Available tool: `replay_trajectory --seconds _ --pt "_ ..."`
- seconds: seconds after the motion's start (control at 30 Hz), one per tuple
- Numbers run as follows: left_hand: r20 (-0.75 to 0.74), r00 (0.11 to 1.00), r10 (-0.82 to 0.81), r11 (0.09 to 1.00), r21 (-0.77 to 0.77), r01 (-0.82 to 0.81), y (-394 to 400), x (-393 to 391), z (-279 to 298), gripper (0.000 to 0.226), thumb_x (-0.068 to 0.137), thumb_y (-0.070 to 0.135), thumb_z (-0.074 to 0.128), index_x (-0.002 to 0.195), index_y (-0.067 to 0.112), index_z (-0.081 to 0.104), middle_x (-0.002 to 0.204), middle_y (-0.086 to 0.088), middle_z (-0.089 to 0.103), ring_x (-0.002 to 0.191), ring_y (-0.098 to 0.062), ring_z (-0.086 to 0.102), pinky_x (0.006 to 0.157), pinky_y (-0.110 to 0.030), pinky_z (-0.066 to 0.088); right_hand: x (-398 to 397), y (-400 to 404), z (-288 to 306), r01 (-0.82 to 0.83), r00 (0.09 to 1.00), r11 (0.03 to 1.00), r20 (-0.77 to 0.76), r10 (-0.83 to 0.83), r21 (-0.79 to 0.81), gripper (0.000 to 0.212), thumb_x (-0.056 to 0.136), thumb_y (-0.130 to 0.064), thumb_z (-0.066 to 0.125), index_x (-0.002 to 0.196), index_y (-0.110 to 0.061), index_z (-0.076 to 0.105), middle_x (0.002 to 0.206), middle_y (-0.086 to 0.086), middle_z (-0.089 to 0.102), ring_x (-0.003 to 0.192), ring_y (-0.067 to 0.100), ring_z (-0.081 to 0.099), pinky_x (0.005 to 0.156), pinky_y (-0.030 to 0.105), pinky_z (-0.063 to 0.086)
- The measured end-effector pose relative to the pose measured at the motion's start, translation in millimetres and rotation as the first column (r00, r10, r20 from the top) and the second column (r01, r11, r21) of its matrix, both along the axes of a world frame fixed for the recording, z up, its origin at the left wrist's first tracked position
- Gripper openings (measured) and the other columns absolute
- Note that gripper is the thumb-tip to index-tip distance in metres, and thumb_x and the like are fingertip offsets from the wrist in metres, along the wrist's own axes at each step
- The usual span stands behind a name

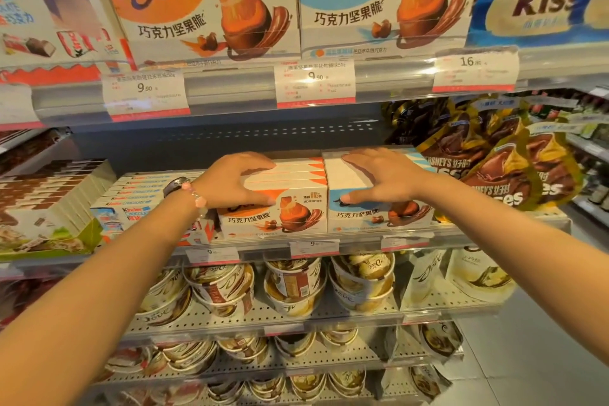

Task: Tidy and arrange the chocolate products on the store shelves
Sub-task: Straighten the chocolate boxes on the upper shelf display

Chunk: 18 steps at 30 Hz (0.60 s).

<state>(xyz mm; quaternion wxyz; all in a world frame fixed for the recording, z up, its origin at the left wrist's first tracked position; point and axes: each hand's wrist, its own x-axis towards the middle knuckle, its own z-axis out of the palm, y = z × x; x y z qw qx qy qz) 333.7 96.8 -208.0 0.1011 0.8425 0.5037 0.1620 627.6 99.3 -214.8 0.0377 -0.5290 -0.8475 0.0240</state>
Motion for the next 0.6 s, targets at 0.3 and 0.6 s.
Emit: replay_trajectory --seconds 0.3,0.6 --pt "-0.123 0.992 0.032 0.999 0.013 -0.031 -5 4 1 0.069 0.078 0.044 0.069 0.138 0.022 0.041 0.142 0.002 0.043 0.128 -0.019 0.039 0.100 -0.030 0.034 -3 -3 2 -0.003 1.000 1.000 -0.017 0.003 0.001 0.101 0.069 -0.078 0.049 0.148 -0.019 0.025 0.152 0.003 0.031 0.135 0.025 0.034 0.110 0.041 0.030" --pt "-0.024 0.996 0.082 0.991 0.103 -0.079 -40 20 10 0.053 0.083 0.027 0.067 0.132 0.015 0.050 0.135 -0.003 0.051 0.122 -0.020 0.049 0.096 -0.031 0.042 -11 -37 -3 -0.019 0.990 0.978 -0.135 0.048 0.206 0.057 0.085 -0.044 0.062 0.130 -0.012 0.053 0.128 0.006 0.055 0.112 0.025 0.053 0.091 0.040 0.046"
